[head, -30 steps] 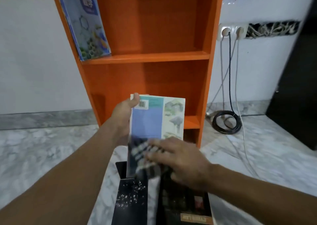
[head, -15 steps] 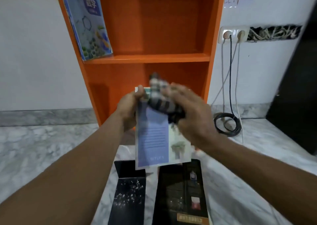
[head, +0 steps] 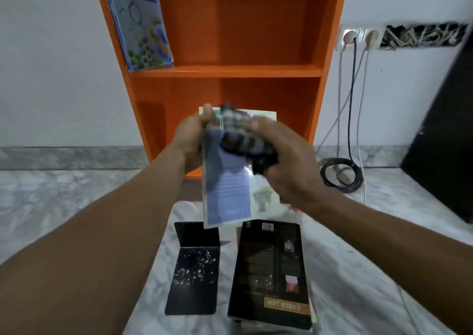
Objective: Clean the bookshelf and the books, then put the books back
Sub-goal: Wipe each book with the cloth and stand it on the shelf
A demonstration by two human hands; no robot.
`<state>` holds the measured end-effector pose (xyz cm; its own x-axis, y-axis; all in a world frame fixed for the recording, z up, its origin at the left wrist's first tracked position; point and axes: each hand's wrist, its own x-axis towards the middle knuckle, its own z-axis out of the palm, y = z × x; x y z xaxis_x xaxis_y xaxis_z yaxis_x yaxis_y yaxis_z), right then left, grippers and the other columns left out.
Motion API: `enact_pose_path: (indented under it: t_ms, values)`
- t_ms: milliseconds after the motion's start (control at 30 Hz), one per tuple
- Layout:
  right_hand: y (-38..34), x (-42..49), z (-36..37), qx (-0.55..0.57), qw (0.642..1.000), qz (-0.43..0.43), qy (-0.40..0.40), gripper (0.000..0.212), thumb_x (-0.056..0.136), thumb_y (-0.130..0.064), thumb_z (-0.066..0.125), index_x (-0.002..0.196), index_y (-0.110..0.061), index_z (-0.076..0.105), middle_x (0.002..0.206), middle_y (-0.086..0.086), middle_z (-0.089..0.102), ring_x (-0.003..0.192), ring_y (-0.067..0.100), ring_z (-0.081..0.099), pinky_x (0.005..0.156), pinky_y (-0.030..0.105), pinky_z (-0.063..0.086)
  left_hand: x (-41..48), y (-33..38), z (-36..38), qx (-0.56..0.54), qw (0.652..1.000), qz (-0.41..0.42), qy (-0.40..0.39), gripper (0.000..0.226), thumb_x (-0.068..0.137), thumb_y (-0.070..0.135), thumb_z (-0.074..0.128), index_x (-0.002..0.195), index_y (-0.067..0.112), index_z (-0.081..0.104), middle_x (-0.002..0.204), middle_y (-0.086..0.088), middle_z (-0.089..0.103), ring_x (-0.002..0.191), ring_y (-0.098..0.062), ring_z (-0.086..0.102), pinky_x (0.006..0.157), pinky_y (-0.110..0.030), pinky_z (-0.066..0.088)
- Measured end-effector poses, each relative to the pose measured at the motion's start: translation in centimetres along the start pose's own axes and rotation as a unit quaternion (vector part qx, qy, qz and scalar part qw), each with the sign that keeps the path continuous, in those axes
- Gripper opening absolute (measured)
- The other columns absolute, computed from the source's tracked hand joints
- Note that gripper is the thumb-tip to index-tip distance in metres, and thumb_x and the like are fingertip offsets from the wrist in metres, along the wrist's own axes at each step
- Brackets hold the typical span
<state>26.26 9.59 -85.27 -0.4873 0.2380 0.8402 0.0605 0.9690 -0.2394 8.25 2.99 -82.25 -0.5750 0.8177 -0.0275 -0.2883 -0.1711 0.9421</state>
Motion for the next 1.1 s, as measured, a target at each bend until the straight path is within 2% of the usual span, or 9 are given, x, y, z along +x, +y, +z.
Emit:
enact_pose_path:
  t_ms: [100,200,300,567,667,767,900,1000,1100]
  values:
    - [0.0,3.3,1.4,0.070,0.984,0.160,0.039,0.056,0.073,-0.009,0.056,0.128,-0.018,0.061,0.109,0.005,0.070,0.098,0.028,0.064,0.079,0.049,0.055,0.2,0.0,1.4,0.004,1.000,-0.011,-0.022,0.043,0.098,0.044,0.050,0.108,0.005,0.067,0.099,-0.013,0.072,0.087,-0.024,0.068,0.084,-0.037,0.054]
    - [-0.2,-4.6,4.5,-0.012,0.979,-0.078,-0.187,0.045,0.071,-0.008,0.066,0.116,-0.012,0.069,0.113,0.009,0.069,0.099,0.035,0.062,0.079,0.050,0.055,0.2,0.3,2.2,-0.003,1.000,0.014,-0.020,0.043,0.099,0.041,0.050,0.107,0.002,0.066,0.103,-0.017,0.073,0.097,-0.031,0.071,0.090,-0.046,0.055]
    - [-0.7,-11.1,4.0,-0.003,0.873,-0.251,-0.418,0.050,0.075,-0.010,0.076,0.122,-0.020,0.060,0.126,0.007,0.062,0.099,0.034,0.060,0.070,0.046,0.057,0.2,0.6,1.1,-0.027,0.999,0.026,0.002,0.043,0.098,0.040,0.053,0.115,0.002,0.064,0.110,-0.017,0.072,0.103,-0.035,0.069,0.097,-0.054,0.051]
    - [-0.8,2.1,0.5,0.023,0.995,0.095,0.030,0.048,0.076,-0.004,0.065,0.124,-0.008,0.062,0.117,0.010,0.065,0.104,0.020,0.058,0.087,0.021,0.048,1.1,0.1,0.8,-0.021,1.000,0.015,-0.003,0.036,0.101,0.036,0.047,0.092,0.008,0.068,0.091,-0.012,0.072,0.092,-0.027,0.067,0.082,-0.039,0.055]
    - [0.0,-3.3,3.5,-0.003,0.986,-0.072,-0.152,0.036,0.072,-0.003,0.070,0.107,-0.009,0.070,0.108,0.012,0.067,0.097,0.033,0.062,0.083,0.044,0.052,1.2,0.5,2.1,-0.022,0.999,0.036,0.031,0.043,0.097,0.044,0.053,0.102,0.003,0.067,0.098,-0.012,0.074,0.094,-0.028,0.070,0.091,-0.045,0.054]
    - [-0.4,-11.2,3.4,-0.039,0.873,-0.300,-0.382,0.027,0.074,-0.013,0.077,0.099,-0.018,0.070,0.100,0.009,0.067,0.082,0.029,0.059,0.065,0.039,0.055,1.0,0.9,1.8,-0.044,0.997,0.048,0.051,0.045,0.097,0.042,0.054,0.118,0.004,0.064,0.107,-0.015,0.074,0.098,-0.036,0.071,0.092,-0.055,0.053]
    - [-0.8,-8.7,0.4,0.012,0.946,-0.198,-0.257,0.060,0.075,-0.024,0.074,0.130,-0.025,0.050,0.119,0.007,0.061,0.097,0.023,0.061,0.072,0.035,0.057,0.9,1.1,0.7,-0.028,0.996,0.033,0.079,0.043,0.095,0.043,0.057,0.116,0.006,0.064,0.103,-0.015,0.075,0.094,-0.036,0.072,0.089,-0.056,0.054]
    - [-1.4,-2.0,-1.3,0.018,0.997,-0.018,-0.071,0.044,0.081,-0.025,0.065,0.124,-0.019,0.055,0.102,-0.003,0.061,0.088,0.010,0.057,0.070,0.021,0.049,1.2,0.7,0.4,-0.015,0.995,0.014,0.093,0.050,0.091,0.046,0.061,0.114,0.002,0.065,0.107,-0.020,0.072,0.096,-0.037,0.071,0.091,-0.055,0.054]
    - [-1.6,-0.2,1.1,0.018,0.983,0.137,-0.117,0.029,0.086,-0.032,0.069,0.110,-0.027,0.053,0.085,-0.013,0.047,0.072,0.002,0.045,0.066,0.016,0.034,1.1,0.5,2.0,-0.042,0.996,-0.012,0.083,0.053,0.091,0.045,0.062,0.115,-0.002,0.063,0.112,-0.025,0.069,0.097,-0.040,0.070,0.090,-0.055,0.054]
